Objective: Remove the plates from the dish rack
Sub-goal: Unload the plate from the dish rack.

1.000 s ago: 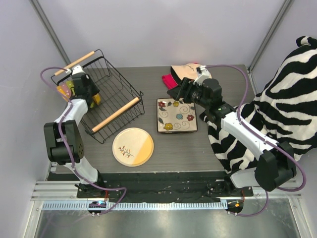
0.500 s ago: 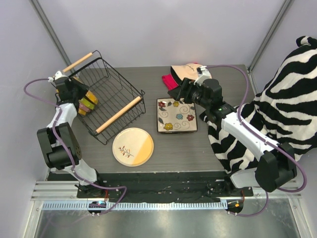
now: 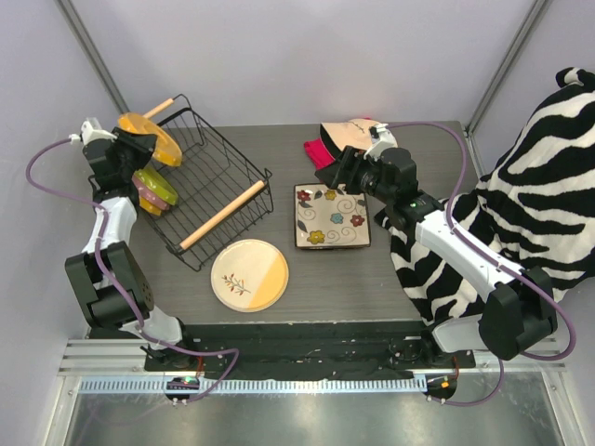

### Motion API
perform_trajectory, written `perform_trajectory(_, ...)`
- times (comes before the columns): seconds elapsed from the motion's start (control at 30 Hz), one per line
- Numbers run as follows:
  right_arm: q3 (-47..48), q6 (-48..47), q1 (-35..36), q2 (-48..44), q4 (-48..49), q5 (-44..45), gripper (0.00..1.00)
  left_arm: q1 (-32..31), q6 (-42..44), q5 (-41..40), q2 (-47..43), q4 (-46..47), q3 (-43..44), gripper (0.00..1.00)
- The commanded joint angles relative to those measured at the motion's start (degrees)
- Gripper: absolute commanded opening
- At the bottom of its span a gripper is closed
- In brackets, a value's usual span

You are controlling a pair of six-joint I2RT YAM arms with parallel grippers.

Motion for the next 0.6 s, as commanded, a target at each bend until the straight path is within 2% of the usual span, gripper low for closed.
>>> perform_trajectory(0.0, 0.7, -0.9, -0.2, -1.9, 1.6, 1.0, 0.76, 0.3, -1.1, 3.9, -5.3, 14.1, 1.5, 0.00)
perform_trajectory(0.13, 0.5, -0.7, 0.0, -2.1, 1.6, 1.0, 0.76, -0.6, -0.3, 5.9, -6.9, 14.5, 1.2, 0.00)
perform_trajectory(0.23, 0.4, -0.4, -0.1, -2.8, 1.5, 1.0, 0.76, -2.8, 3.5, 6.5, -8.8, 14.1, 1.0, 0.00)
perform_trajectory(0.37, 0.0, 0.8, -0.1, -4.3, 1.5, 0.8, 0.76, -6.9, 10.1, 6.7, -12.1, 11.0, 1.1, 0.00)
perform_trajectory(0.57, 0.1, 5.5, -0.1, -5.5, 4.5, -3.2, 0.77, -14.5, 25.9, 9.8, -19.6, 5.9, 0.2, 0.00)
